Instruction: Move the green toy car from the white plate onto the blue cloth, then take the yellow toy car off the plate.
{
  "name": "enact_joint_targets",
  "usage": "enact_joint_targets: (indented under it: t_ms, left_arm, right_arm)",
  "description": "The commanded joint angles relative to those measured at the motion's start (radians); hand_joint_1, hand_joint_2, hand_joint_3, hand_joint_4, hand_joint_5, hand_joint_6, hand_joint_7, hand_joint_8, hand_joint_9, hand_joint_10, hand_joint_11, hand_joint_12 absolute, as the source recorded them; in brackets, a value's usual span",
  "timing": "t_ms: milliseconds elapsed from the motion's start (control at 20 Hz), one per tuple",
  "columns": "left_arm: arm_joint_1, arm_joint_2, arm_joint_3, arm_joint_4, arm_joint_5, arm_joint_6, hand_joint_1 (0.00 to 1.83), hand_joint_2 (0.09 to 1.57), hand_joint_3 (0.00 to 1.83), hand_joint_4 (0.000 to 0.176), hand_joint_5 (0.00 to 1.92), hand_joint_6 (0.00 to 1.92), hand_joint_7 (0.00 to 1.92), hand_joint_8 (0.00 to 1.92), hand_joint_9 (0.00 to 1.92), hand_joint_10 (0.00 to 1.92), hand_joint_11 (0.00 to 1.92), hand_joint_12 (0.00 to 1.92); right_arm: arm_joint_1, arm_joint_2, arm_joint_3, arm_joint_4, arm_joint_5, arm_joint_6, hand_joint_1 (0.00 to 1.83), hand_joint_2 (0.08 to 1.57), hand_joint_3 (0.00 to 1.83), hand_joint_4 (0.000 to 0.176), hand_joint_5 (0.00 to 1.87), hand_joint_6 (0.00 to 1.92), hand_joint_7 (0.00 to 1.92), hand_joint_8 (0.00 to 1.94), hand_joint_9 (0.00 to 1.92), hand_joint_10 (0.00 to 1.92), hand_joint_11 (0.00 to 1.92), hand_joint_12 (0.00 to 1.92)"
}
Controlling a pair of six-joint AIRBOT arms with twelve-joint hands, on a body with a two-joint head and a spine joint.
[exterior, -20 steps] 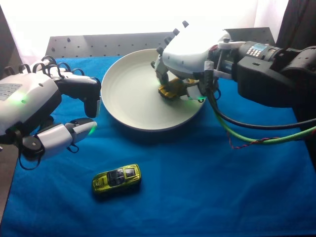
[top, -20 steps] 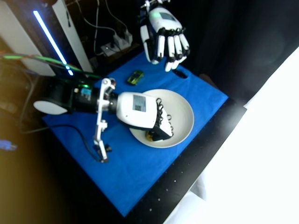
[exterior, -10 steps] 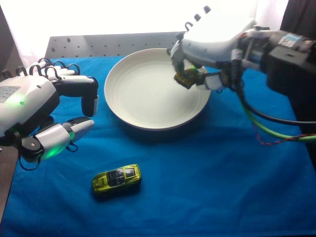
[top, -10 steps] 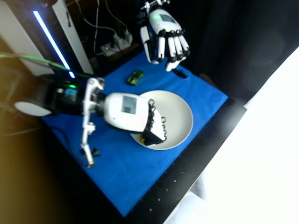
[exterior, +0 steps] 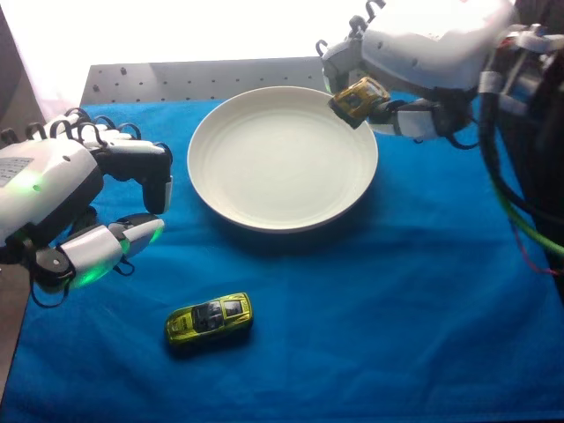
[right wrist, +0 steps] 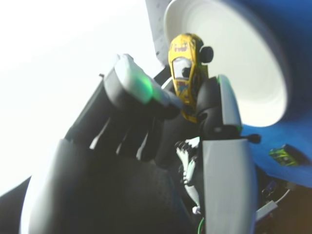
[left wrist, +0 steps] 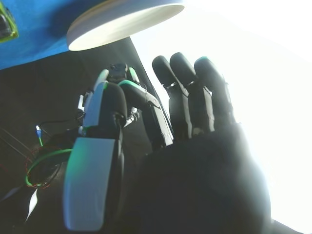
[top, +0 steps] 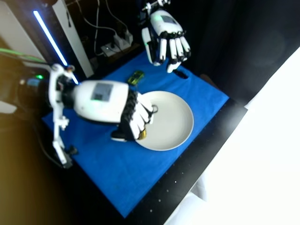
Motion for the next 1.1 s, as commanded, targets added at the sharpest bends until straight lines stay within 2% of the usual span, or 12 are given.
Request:
enact_joint_targets:
  t_ms: [0,100,150,250,300,400,450,500,600,700,850,1050]
  left_arm:
    - [-0.004,-0.002,0.003,0.025,-0.119,-0.004,0.83,1.29,0.0,0.176,0.64,1.48,0.42,0.96,0.24,1.31,0.0,1.89]
    - [-0.001,-0.002,0.003,0.023,-0.12,-0.005,0.82,1.3,0.0,0.176,0.63,1.49,0.39,1.03,0.24,1.46,0.07,1.92]
    - [0.001,-0.002,0.002,0.022,-0.122,-0.005,0.82,1.3,0.0,0.176,0.63,1.49,0.39,1.01,0.25,1.43,0.07,1.92]
    - [0.008,-0.001,0.001,0.019,-0.13,-0.011,0.82,1.3,0.0,0.176,0.63,1.5,0.41,0.97,0.27,1.36,0.06,1.92]
    - [0.016,-0.001,0.0,0.015,-0.136,-0.015,0.83,1.29,0.0,0.176,0.64,1.48,0.42,0.97,0.28,1.38,0.09,1.92]
    - [0.024,-0.001,-0.002,0.012,-0.143,-0.019,0.84,1.29,0.0,0.176,0.65,1.47,0.42,0.98,0.28,1.42,0.11,1.92]
    - [0.029,0.001,-0.004,0.009,-0.148,-0.021,0.84,1.29,0.0,0.176,0.65,1.47,0.34,1.18,0.24,1.6,0.13,1.92]
    - [0.033,0.003,-0.006,0.006,-0.154,-0.022,0.84,1.28,0.0,0.176,0.66,1.45,0.35,1.2,0.23,1.57,0.09,1.92]
    - [0.038,0.007,-0.009,0.003,-0.161,-0.022,0.83,1.29,0.0,0.176,0.64,1.47,0.42,0.94,0.19,1.25,0.0,1.79]
    - [0.042,0.009,-0.011,-0.001,-0.17,-0.022,0.8,1.31,0.0,0.176,0.6,1.53,0.43,0.87,0.2,1.34,0.0,1.89]
    - [0.053,0.01,-0.013,-0.009,-0.18,-0.024,0.79,1.32,0.0,0.176,0.59,1.56,0.37,0.99,0.19,1.49,0.02,1.92]
    - [0.057,0.01,-0.014,-0.011,-0.183,-0.025,0.78,1.33,0.0,0.176,0.58,1.56,0.35,1.05,0.19,1.51,0.02,1.92]
  right_arm:
    - [0.016,0.016,-0.013,-0.011,0.154,-0.005,1.17,1.12,0.0,0.0,0.96,1.03,1.11,1.83,1.18,1.92,1.24,1.92]
    - [0.016,0.039,-0.059,-0.034,0.201,-0.005,1.17,1.13,0.0,0.0,0.94,1.07,1.16,1.94,1.3,1.92,1.42,1.92]
    - [0.016,0.066,-0.081,-0.044,0.22,-0.005,1.23,1.18,0.02,0.0,0.88,0.97,0.9,1.63,1.04,1.86,1.09,1.92]
    - [-0.005,0.13,-0.136,-0.065,0.268,-0.005,1.25,1.13,0.0,0.0,0.95,0.93,0.97,1.26,0.89,1.62,0.8,1.9]
    - [-0.028,0.161,-0.166,-0.069,0.31,-0.005,1.25,1.13,0.0,0.0,0.9,1.1,1.01,1.04,0.8,1.33,0.59,1.79]
    - [-0.052,0.187,-0.191,-0.069,0.353,-0.005,1.23,1.14,0.01,0.0,0.91,1.06,0.95,1.17,0.75,1.35,0.5,1.81]
    - [-0.072,0.208,-0.212,-0.072,0.379,-0.005,1.25,1.17,0.01,0.0,0.87,0.93,0.89,1.45,0.87,1.76,0.85,1.92]
    - [-0.094,0.229,-0.234,-0.076,0.404,-0.005,1.25,1.17,0.0,0.0,0.92,0.91,0.85,1.48,0.77,1.78,0.75,1.92]
    - [-0.137,0.271,-0.271,-0.076,0.453,-0.005,1.26,1.16,0.0,0.0,0.94,0.83,0.9,1.43,0.94,1.85,0.96,1.92]
    - [-0.167,0.299,-0.299,-0.076,0.484,-0.005,1.25,1.18,0.0,0.0,0.94,0.82,0.83,1.54,1.02,1.9,1.07,1.92]
    - [-0.217,0.327,-0.332,-0.076,0.525,0.007,1.24,1.15,0.0,0.0,0.98,0.82,0.87,1.54,0.93,1.82,0.95,1.92]
    - [-0.299,0.344,-0.354,-0.077,0.549,0.091,1.36,1.13,0.0,0.0,0.94,0.89,0.99,1.09,0.88,1.44,0.82,1.79]
